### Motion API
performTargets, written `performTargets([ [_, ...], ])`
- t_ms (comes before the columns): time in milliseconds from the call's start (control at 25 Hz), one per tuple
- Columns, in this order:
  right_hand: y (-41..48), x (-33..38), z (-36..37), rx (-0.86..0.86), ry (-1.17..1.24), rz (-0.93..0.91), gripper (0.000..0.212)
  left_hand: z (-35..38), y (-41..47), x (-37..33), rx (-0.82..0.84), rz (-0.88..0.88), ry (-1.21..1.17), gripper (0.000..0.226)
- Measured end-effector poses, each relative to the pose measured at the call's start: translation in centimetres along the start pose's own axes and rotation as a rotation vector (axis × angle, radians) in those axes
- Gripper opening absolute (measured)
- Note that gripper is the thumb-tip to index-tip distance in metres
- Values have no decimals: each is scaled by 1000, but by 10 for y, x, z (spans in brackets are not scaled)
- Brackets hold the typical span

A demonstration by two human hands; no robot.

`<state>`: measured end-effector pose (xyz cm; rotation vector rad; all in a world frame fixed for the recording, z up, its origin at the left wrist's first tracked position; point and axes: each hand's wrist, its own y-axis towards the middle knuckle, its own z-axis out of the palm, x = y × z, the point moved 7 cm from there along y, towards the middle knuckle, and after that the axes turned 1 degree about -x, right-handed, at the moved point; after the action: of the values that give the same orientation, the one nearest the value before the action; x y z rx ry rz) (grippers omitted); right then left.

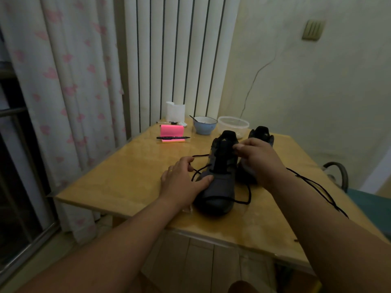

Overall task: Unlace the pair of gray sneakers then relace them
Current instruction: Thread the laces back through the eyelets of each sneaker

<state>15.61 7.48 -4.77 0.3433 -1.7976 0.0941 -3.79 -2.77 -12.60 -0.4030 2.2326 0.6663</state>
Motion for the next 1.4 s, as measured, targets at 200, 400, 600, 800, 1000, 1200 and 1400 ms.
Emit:
performTargets([
  [200, 14, 16, -11, 16, 822, 17, 23, 3, 0, -2, 47, -14, 31, 74],
  [400, 3, 34, 19, 112, -898, -477, 10, 6, -3, -2, 104, 29, -82, 34],
  [600, 4, 19, 41, 279, -1103, -402, 10, 5, -9, -11, 172, 131, -292, 31],
  [800, 2, 22, 45, 373, -1017, -323, 14, 13, -21, -28, 300, 127, -249, 52],
  [1000, -4, 13, 40, 370, -622, -57, 34, 22, -28, -49, 240, -78, 110, 101],
  [1200, -10, 10, 37, 395, -502, 17, 36, 33, -33, -62, 305, -125, 313, 112],
  [1400, -7, 29, 2, 311, -454, -65, 25, 32, -33, -55, 224, -98, 194, 91],
])
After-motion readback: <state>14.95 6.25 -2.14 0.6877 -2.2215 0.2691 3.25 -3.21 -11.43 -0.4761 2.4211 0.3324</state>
